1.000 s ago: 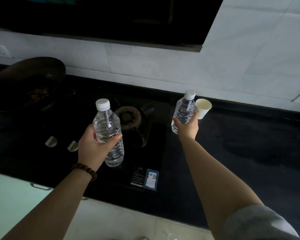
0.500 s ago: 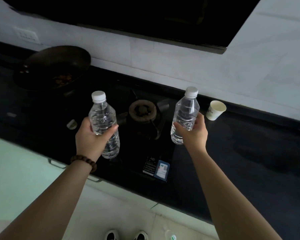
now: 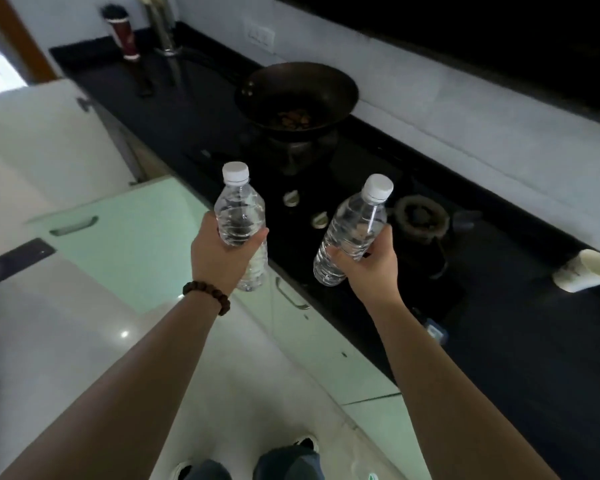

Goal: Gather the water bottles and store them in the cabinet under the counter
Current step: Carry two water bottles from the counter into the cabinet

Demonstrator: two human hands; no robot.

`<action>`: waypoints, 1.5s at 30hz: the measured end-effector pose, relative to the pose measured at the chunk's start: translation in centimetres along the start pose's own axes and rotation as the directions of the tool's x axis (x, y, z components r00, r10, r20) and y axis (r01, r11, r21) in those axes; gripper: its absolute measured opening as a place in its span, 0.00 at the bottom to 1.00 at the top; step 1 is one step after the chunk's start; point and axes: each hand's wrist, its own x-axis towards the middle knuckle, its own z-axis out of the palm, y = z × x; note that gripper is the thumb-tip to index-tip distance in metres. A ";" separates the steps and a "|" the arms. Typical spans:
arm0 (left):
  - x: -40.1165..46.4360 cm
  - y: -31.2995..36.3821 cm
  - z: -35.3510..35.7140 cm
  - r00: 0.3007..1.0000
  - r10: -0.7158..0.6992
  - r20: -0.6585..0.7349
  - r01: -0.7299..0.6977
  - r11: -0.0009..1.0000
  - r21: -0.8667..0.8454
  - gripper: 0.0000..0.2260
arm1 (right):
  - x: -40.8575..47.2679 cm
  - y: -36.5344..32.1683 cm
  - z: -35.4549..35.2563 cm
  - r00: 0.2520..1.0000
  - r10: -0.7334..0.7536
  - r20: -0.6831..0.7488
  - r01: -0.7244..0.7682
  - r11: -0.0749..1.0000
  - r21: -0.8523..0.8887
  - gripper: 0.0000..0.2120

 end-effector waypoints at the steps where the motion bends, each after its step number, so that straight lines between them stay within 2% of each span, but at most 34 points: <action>1: 0.0 -0.9 -1.7 0.999 -0.015 -0.029 0.015 1.000 0.012 0.22 | -0.3 -0.2 1.7 0.999 0.000 0.037 0.000 1.000 -0.004 0.26; 5: -0.3 -5.3 -8.8 0.986 -0.084 -0.146 0.087 0.996 0.011 0.23 | -2.3 -0.8 9.3 0.988 -0.015 0.156 0.017 1.000 -0.010 0.26; 11: -1.8 -13.7 -21.5 0.946 -0.132 -0.298 0.160 0.984 0.074 0.23 | -8.2 -0.9 21.7 0.967 -0.006 0.256 0.014 0.999 -0.029 0.27; 17: -3.6 -21.0 -34.4 0.920 -0.189 -0.344 0.233 0.968 0.089 0.22 | -16.5 -1.5 34.4 0.939 0.060 0.340 -0.059 0.998 -0.014 0.25; 25: -2.0 -27.0 -46.9 0.913 -0.186 -0.364 0.234 0.968 0.092 0.24 | -22.0 -4.5 47.4 0.928 0.006 0.373 0.001 1.000 -0.017 0.25; 36: 8.1 -33.1 -53.0 0.917 -0.169 -0.360 0.208 0.975 0.073 0.25 | -18.6 -5.5 59.7 0.930 0.019 0.367 -0.005 0.999 -0.041 0.26; 40: 16.0 -35.0 -53.9 0.937 -0.165 -0.308 0.198 0.977 0.078 0.24 | -14.2 -5.7 65.7 0.930 0.036 0.367 -0.037 0.999 -0.004 0.28; 45: 30.0 -35.3 -54.5 0.962 -0.132 -0.239 0.162 0.981 0.110 0.21 | -5.5 -8.3 73.7 0.939 0.072 0.337 -0.096 0.994 0.054 0.31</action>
